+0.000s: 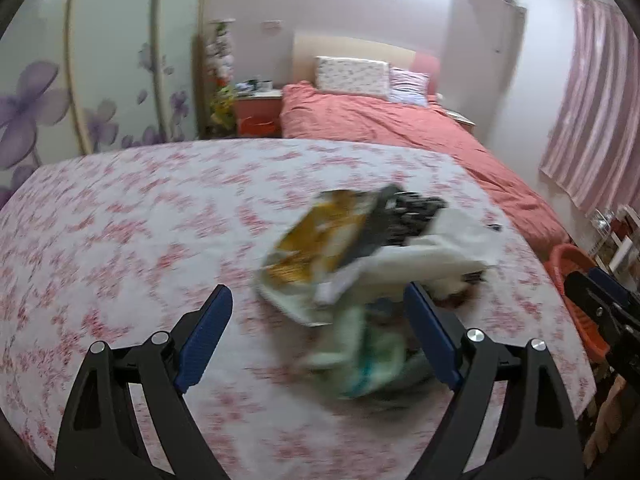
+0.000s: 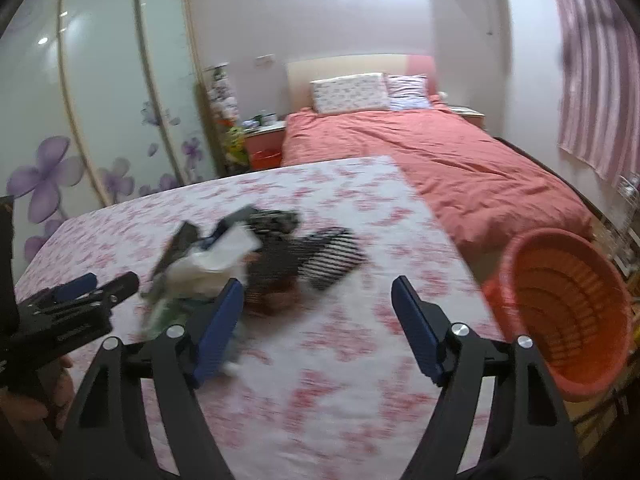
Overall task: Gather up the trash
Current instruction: 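Return to the bed and grasp the white tissue with the right tool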
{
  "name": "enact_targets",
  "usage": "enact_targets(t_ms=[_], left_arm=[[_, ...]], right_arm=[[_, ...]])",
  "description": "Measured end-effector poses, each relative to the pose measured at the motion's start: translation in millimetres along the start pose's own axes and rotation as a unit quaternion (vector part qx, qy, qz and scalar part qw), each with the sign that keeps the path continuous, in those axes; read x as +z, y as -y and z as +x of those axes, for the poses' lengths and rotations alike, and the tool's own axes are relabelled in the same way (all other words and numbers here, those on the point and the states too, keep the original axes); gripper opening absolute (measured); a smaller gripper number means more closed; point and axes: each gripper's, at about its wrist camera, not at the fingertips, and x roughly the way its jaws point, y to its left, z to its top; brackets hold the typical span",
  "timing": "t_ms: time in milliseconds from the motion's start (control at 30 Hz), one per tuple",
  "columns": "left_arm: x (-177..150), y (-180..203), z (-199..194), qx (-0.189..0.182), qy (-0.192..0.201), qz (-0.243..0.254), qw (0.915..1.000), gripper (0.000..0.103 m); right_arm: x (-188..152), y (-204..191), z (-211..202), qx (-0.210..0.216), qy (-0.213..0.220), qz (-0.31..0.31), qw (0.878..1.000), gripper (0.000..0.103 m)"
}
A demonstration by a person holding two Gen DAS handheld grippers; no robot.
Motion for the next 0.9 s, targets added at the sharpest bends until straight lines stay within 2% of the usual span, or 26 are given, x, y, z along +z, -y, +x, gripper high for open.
enact_targets(t_ms=[333,567,700,767,833,900], left_arm=[[-13.3,-48.1,1.4,0.017,-0.013,-0.03,0.9993,0.086],[-17.8,-62.6,6.0,0.01,-0.022,-0.044,0.9987,0.086],[-18.9,-65.0,7.8,0.006,-0.027,-0.048,0.9985,0.086],[-19.5,-65.6,8.0,0.004,-0.028,-0.05,0.9984,0.086],[-20.2,-64.7,8.5,0.003,-0.029,-0.05,0.9983,0.086],[-20.8,-64.4,9.3,0.001,-0.032,-0.052,0.9982,0.086]], right_arm=[[13.4,-69.1,38.0,0.038,0.008,-0.068,0.997,0.068],[5.0,-76.6,74.2,0.022,-0.05,-0.107,0.993,0.053],[-3.8,-76.9,74.7,0.035,-0.06,-0.112,0.991,0.055],[-6.7,-77.6,73.4,0.038,-0.059,-0.113,0.991,0.062],[-9.0,-80.2,76.5,0.03,-0.063,-0.122,0.99,0.062],[-10.1,-81.6,80.5,0.021,-0.066,-0.127,0.989,0.056]])
